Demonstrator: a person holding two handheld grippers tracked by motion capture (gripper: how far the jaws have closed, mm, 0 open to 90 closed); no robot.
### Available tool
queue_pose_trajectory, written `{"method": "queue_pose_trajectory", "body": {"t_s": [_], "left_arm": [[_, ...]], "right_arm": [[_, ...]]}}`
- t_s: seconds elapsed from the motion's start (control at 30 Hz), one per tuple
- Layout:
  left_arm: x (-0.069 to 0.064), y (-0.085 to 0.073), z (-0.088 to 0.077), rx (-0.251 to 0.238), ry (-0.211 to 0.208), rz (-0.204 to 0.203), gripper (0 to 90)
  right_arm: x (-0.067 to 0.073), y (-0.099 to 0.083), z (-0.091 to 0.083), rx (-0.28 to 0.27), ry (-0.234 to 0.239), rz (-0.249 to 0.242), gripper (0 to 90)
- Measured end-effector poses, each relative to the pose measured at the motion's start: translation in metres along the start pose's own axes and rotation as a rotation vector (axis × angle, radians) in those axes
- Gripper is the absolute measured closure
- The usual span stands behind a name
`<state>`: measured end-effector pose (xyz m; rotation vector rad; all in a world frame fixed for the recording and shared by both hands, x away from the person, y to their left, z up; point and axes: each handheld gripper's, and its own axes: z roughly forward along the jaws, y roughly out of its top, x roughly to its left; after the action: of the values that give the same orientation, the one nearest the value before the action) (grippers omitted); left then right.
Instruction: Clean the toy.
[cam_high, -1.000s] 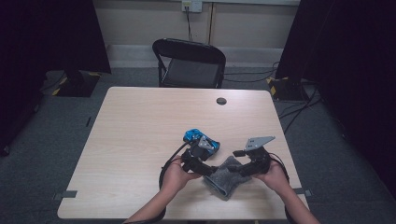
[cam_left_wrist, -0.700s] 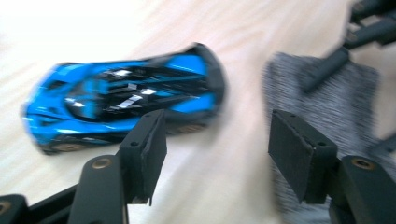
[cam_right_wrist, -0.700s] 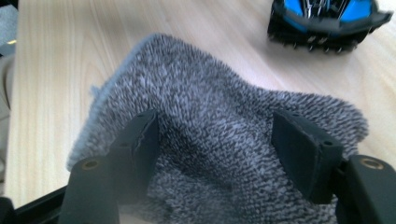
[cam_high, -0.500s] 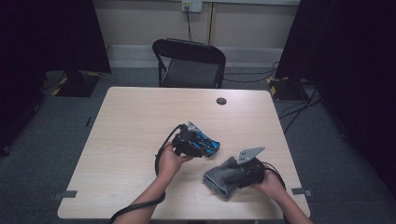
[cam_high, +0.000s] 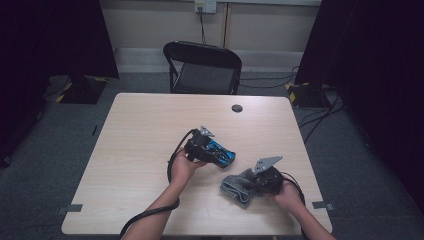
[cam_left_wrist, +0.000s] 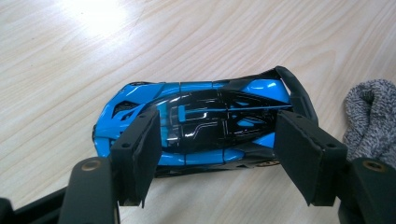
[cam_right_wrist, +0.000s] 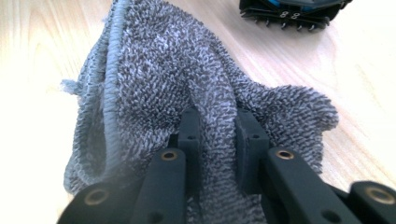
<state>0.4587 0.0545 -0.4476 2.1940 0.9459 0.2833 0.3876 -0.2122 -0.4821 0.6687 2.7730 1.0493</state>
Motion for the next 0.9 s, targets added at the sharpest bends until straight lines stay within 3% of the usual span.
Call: {"method": "queue_pose_trajectory", "body": {"t_s": [0.13, 0.27, 0.4, 0.53, 0.6, 0.7, 0.8, 0.9], "left_arm": [[0.003, 0.0, -0.004, -0.002, 0.003, 0.002, 32.4], [0.008, 0.001, -0.006, -0.002, 0.015, -0.001, 32.4], [0.011, 0.003, -0.002, -0.007, 0.016, -0.014, 32.4], [0.012, 0.003, 0.003, -0.012, 0.016, -0.015, 32.3], [0.011, 0.003, 0.006, -0.014, 0.029, -0.012, 32.2], [0.011, 0.003, 0.012, -0.005, 0.031, -0.008, 31.5], [0.012, 0.002, 0.019, -0.009, 0.024, -0.016, 30.4], [0.011, 0.003, 0.024, -0.006, 0.025, -0.009, 29.1]], "right_arm": [[-0.002, 0.002, -0.005, -0.005, -0.047, 0.029, 77.3], [-0.019, -0.001, -0.015, -0.041, -0.092, 0.103, 77.2], [-0.035, -0.004, -0.022, -0.041, -0.148, 0.192, 76.5], [-0.047, -0.007, -0.02, -0.04, -0.216, 0.276, 69.5], [-0.049, -0.007, -0.017, -0.059, -0.201, 0.275, 58.2], [-0.048, -0.005, -0.015, -0.057, -0.214, 0.248, 42.7], [-0.045, -0.002, -0.012, -0.062, -0.205, 0.212, 33.8], [-0.045, 0.0, -0.008, -0.034, -0.222, 0.193, 31.2]]}}
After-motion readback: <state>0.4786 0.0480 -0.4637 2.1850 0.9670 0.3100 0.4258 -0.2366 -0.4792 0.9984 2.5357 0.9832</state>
